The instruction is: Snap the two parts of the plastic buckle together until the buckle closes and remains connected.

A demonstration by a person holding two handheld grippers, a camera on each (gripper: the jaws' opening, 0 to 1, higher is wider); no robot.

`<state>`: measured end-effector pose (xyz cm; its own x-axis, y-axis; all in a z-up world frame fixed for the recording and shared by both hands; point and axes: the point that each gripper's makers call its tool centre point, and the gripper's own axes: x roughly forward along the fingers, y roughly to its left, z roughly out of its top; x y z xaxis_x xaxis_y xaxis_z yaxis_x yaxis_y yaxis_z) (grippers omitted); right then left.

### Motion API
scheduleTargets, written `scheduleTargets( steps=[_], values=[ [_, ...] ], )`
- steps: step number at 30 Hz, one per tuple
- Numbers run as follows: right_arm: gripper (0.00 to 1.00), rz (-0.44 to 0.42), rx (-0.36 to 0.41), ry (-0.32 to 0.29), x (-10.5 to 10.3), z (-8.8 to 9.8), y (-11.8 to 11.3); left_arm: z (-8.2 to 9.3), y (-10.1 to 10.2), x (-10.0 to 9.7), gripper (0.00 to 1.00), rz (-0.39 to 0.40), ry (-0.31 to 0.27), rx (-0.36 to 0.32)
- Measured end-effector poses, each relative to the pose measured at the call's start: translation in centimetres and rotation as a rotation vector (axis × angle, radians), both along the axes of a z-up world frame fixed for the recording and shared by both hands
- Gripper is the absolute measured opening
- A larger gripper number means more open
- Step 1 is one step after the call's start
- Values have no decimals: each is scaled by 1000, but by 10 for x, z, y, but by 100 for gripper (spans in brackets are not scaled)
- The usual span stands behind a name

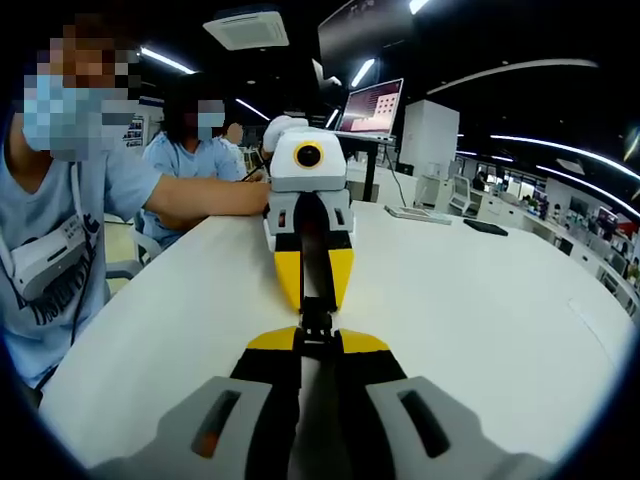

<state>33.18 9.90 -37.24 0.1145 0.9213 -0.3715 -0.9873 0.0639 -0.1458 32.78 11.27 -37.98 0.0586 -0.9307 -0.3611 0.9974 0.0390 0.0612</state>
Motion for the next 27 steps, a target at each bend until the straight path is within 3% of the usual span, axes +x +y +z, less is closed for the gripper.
scheduleTargets(
  steps=[15,20,27],
  values=[
    [19,7,-6,41,2,1,-5,1,5,-1,20,-25,51,-4],
    [17,5,-10,71,4,-1,-11,2,10,-3,20,-28,105,-18],
    [12,18,-9,68,1,-2,-9,-5,6,-8,17,-38,113,-1]
  ],
)
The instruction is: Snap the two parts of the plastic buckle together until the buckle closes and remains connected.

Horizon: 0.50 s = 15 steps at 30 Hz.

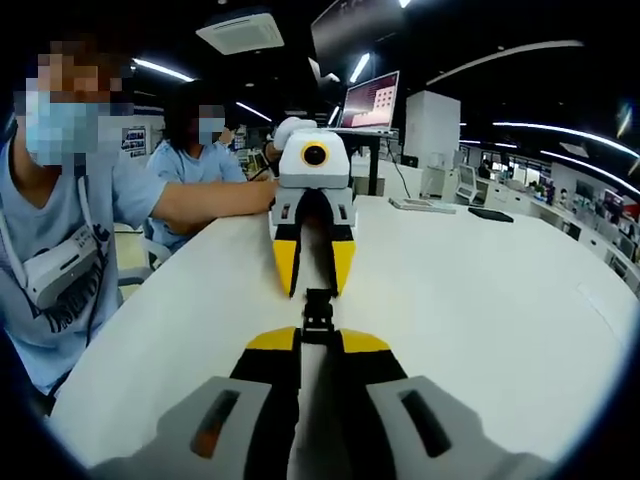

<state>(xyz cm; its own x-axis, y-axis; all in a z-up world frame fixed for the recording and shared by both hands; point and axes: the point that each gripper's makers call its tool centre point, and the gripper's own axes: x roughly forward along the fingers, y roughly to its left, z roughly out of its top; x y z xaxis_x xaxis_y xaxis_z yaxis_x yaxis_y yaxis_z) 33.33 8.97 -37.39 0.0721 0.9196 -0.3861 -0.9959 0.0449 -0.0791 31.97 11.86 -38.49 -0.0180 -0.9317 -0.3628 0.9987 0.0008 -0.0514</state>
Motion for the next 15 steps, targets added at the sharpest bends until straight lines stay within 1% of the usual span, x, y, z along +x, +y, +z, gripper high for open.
scheduleTargets(
  steps=[4,7,10,13,15],
  values=[
    [12,1,1,-5,0,0,1,-2,-1,0,16,5,-1,1],
    [12,2,1,-6,-1,0,1,-3,-1,1,12,13,-1,3],
    [12,7,3,-13,-2,0,1,-3,-1,2,11,15,1,1],
    [11,11,4,-9,-3,0,1,-3,0,2,11,13,26,-1],
    [11,16,5,-6,-4,0,1,-3,-1,-1,11,6,27,-1]
  ],
)
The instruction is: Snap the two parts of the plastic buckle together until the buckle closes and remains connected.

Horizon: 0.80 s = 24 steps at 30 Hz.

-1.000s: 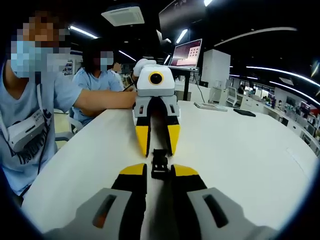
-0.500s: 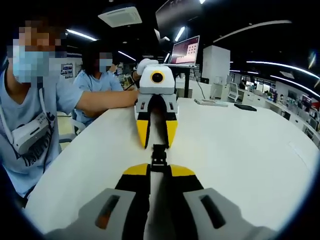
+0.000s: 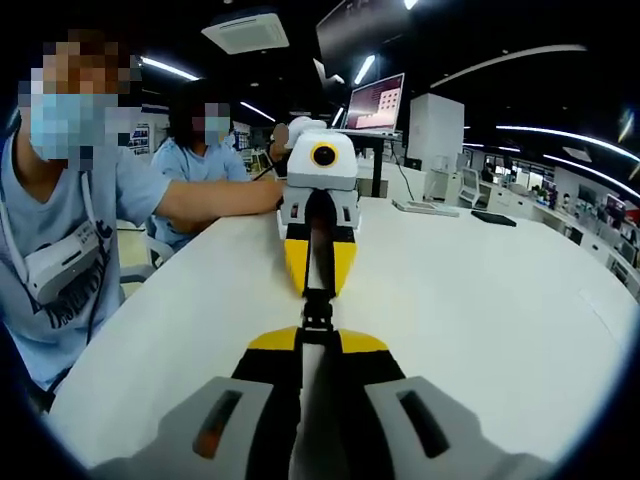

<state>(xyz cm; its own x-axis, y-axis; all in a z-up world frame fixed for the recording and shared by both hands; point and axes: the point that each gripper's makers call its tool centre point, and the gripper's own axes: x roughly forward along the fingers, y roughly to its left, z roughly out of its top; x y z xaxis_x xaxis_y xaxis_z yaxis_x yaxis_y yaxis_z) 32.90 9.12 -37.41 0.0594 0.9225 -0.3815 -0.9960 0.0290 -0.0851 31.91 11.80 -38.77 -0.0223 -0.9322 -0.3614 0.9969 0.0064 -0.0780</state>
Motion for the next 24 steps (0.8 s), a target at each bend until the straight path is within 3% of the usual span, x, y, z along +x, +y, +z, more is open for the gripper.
scheduleTargets(
  steps=[24],
  values=[
    [9,-12,-6,-37,-2,2,0,3,-3,-1,9,26,-43,30]
  ],
)
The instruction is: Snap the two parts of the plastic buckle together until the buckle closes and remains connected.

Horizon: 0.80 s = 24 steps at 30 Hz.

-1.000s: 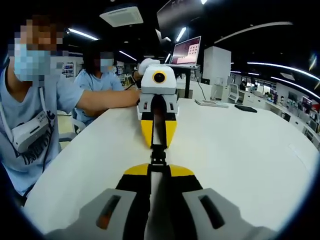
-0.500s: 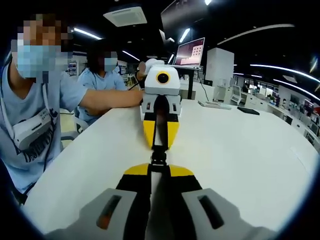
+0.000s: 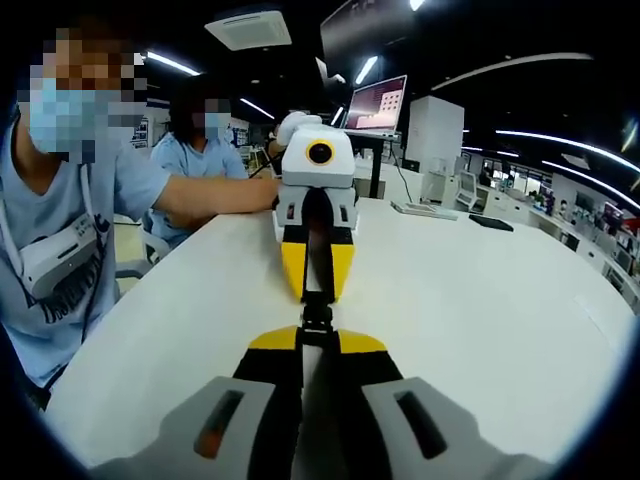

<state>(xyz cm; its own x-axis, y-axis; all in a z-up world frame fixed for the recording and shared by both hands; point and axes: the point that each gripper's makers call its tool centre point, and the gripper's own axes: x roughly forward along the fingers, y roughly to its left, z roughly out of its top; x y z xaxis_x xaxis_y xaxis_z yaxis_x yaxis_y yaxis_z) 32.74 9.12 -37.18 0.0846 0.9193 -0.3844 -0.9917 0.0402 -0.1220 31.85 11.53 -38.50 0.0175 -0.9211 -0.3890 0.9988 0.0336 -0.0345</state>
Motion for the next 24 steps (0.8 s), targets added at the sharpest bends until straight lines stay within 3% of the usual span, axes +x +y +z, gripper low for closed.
scheduleTargets(
  steps=[24],
  values=[
    [9,40,5,-26,-2,1,2,3,-2,-3,9,-43,-23,-8]
  ],
)
